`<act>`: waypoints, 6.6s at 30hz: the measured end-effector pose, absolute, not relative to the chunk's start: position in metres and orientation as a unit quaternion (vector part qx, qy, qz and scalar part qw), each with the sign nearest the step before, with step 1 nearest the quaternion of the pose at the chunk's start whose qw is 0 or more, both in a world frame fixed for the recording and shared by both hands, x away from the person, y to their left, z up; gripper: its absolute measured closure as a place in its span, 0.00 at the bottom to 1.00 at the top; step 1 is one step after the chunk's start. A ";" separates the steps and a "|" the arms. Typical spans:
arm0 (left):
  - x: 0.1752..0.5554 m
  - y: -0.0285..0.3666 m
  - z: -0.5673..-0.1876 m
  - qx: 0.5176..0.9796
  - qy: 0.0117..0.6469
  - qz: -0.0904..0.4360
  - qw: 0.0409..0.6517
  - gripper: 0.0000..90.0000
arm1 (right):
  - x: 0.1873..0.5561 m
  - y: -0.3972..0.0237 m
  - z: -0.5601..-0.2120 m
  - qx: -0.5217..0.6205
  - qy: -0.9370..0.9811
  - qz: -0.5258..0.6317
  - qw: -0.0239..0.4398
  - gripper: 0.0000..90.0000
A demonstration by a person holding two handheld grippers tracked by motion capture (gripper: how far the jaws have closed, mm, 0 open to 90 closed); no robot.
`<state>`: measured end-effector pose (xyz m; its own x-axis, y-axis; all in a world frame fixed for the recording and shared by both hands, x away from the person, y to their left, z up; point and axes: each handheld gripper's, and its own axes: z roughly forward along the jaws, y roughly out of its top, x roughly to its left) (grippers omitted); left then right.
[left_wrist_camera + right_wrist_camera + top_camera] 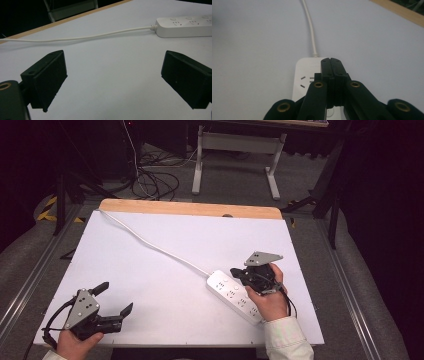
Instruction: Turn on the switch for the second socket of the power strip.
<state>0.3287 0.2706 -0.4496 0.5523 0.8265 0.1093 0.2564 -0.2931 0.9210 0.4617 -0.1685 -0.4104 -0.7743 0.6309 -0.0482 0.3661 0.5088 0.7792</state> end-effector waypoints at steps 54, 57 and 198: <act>0.330 0.271 -0.451 0.746 0.370 0.297 0.467 0.07 | 0.473 -0.155 -0.434 0.327 0.907 0.234 0.123 1.00; 0.330 0.271 -0.451 0.746 0.370 0.297 0.467 0.08 | 0.473 -0.156 -0.434 0.332 0.906 0.235 0.119 1.00; 0.329 0.273 -0.449 0.739 0.372 0.303 0.472 0.08 | 0.409 -0.235 -0.408 0.289 0.800 0.481 0.212 0.27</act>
